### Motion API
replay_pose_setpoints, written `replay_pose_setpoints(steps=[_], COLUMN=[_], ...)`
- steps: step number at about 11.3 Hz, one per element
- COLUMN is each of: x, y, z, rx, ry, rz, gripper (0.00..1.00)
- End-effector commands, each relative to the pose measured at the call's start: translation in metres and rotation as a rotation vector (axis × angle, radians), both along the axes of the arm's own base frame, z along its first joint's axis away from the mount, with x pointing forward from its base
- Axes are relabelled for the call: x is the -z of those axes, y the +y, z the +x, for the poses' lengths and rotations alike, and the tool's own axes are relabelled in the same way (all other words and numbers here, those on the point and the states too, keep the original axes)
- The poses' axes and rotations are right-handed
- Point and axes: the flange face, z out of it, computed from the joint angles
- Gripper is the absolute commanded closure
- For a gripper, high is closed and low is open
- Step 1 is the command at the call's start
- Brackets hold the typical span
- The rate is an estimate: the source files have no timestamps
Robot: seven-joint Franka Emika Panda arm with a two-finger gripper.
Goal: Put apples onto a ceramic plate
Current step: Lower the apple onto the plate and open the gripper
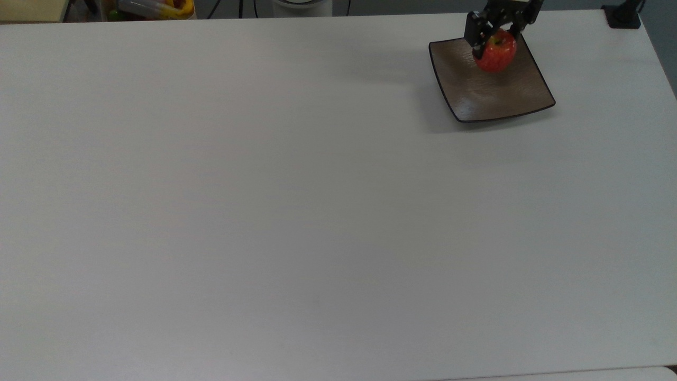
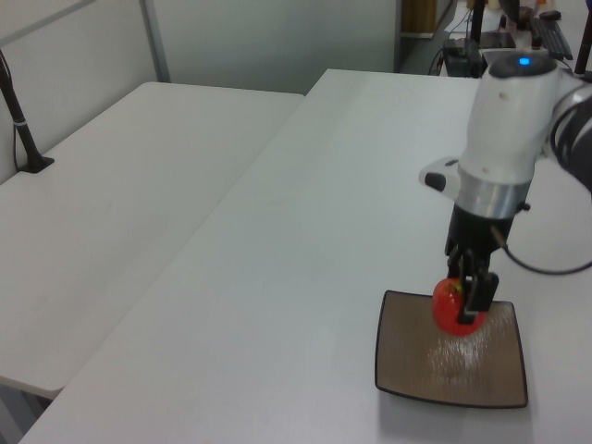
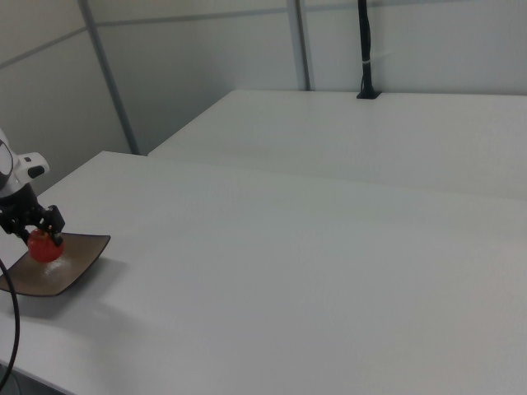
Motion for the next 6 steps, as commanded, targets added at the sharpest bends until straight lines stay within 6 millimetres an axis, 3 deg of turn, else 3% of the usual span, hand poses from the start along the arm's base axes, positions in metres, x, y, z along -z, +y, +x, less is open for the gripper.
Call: replay_pose_setpoints(steps=[1, 3, 5, 6], x=[0.045, 0.065, 0.068, 0.068], y=[0.015, 0.021, 0.025, 0.024], z=[0.005, 0.006, 0.005, 0.006], rx=[0.051, 0.068, 0.063, 0.067], ry=[-0.057, -0.079, -0.087, -0.087], rz=[-0.02, -0.04, -0.02, -0.022], gripper=[0.98, 0.97, 0.92, 0.7])
